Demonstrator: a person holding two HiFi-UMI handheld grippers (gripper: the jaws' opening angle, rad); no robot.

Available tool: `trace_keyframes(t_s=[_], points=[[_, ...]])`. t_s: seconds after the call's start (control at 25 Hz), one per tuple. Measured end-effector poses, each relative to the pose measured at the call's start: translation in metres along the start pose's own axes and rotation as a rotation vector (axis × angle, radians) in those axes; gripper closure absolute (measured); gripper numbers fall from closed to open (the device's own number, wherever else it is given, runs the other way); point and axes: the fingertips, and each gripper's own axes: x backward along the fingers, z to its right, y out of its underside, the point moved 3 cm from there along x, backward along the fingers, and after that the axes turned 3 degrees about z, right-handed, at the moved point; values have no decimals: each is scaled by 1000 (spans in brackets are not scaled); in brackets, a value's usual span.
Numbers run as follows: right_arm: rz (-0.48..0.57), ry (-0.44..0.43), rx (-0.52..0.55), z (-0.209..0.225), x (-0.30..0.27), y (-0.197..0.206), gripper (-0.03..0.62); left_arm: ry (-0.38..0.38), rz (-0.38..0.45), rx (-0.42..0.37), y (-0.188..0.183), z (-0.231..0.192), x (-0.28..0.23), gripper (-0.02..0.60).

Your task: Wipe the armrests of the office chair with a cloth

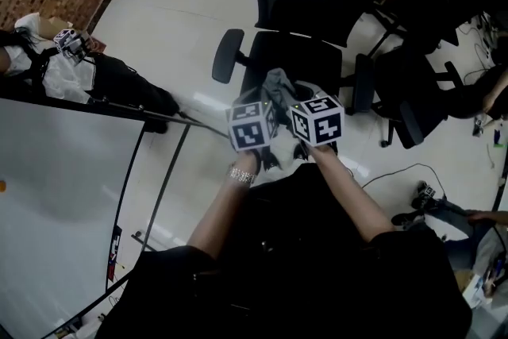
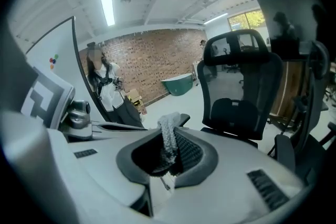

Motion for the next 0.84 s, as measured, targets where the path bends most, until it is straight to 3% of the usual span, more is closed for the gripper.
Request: trace_keyframes(t_s=[0.84], points=[[44, -114, 24, -1, -17, -29, 554, -49, 61, -23, -31, -1, -15, 575]])
